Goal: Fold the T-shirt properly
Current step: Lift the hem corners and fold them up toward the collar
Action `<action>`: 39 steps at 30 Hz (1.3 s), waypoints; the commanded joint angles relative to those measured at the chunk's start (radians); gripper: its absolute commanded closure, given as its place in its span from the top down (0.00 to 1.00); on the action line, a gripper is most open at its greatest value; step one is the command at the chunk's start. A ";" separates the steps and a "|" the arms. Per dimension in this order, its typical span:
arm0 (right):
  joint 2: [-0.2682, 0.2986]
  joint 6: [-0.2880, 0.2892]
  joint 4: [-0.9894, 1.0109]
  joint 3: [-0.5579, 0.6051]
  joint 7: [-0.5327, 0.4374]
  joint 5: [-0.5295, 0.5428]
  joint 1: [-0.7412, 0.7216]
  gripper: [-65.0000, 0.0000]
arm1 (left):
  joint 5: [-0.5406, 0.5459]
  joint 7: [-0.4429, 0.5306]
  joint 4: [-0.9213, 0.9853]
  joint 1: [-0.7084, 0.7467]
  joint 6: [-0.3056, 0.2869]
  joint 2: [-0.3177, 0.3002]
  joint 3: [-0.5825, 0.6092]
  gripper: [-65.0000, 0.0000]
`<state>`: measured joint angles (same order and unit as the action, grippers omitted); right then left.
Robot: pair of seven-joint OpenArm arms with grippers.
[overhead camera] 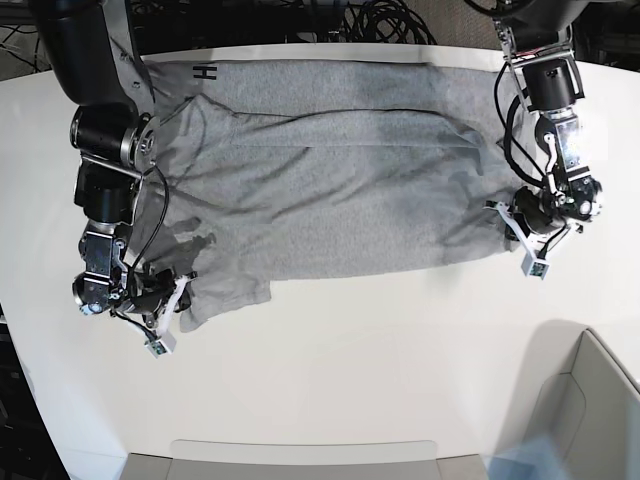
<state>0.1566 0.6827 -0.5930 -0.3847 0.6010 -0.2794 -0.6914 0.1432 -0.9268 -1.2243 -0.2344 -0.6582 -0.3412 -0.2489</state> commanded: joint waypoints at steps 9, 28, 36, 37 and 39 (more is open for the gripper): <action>-0.053 0.015 -0.410 0.003 0.187 0.035 0.086 0.00 | 0.012 0.012 -0.073 0.000 0.058 -0.005 -0.088 0.00; -0.093 0.015 -1.042 -0.003 0.469 0.036 0.376 0.00 | 0.012 -0.050 -0.404 0.231 0.058 -0.002 -0.096 0.00; -0.088 0.015 -1.172 -0.035 0.598 0.035 0.431 0.00 | 0.014 -0.119 -0.538 0.321 0.058 -0.002 -0.097 0.00; -0.088 0.015 -1.185 -0.044 0.600 0.032 0.442 0.00 | 0.014 -0.133 -0.552 0.327 0.058 -0.002 -0.097 0.00; -0.088 0.015 -1.206 -0.047 0.601 0.029 0.467 0.00 | 0.014 -0.146 -0.561 0.341 0.058 0.000 -0.094 0.00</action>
<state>0.0574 0.6827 -1.7794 -0.4294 1.2079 -0.2386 -0.2008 0.1696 -1.0737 -1.7699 0.1146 -0.6098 -0.3267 -0.3359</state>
